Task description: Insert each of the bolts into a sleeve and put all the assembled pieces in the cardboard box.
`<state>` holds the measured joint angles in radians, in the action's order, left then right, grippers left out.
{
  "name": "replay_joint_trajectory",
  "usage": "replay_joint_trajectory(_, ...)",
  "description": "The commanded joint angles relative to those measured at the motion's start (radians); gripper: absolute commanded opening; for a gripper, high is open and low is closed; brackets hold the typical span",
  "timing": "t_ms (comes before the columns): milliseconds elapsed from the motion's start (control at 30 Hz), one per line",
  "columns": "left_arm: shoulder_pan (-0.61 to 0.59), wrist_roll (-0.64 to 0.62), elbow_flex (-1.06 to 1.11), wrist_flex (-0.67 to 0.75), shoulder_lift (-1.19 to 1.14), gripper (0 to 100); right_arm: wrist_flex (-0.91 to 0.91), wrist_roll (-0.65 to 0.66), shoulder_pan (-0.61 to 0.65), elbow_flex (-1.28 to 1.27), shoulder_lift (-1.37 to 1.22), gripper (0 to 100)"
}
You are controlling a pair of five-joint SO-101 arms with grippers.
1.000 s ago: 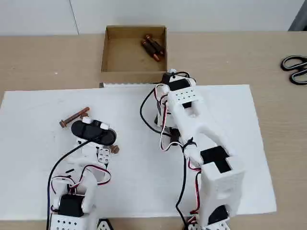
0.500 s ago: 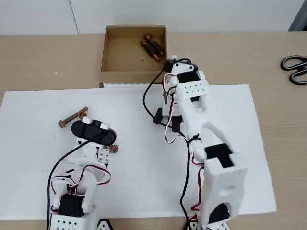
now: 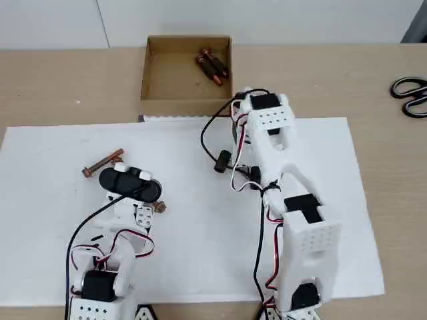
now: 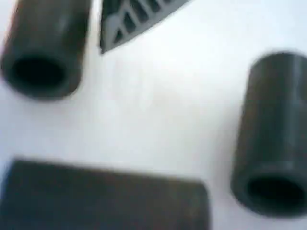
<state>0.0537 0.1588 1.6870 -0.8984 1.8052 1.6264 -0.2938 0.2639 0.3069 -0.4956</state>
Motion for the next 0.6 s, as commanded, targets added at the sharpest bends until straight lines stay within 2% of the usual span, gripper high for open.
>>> replay_joint_trajectory(0, -0.005, 0.005, -0.005, -0.005, 0.011, 1, 0.038, 0.008, -0.007, 0.046, 0.010, 24.5)
replay_joint_trajectory(167, -0.005, 0.006, -0.005, -0.005, 0.011, 1, 0.039, 0.009, 0.030, 0.051, 0.045, 24.4)
replay_joint_trajectory(367, -0.005, 0.006, -0.005, -0.005, 0.011, 1, 0.041, 0.009, 0.125, 0.051, 0.242, 24.4)
replay_joint_trajectory(567, -0.005, 0.006, -0.005, -0.005, 0.011, 1, 0.061, 0.009, 0.127, 0.002, 0.407, 24.4)
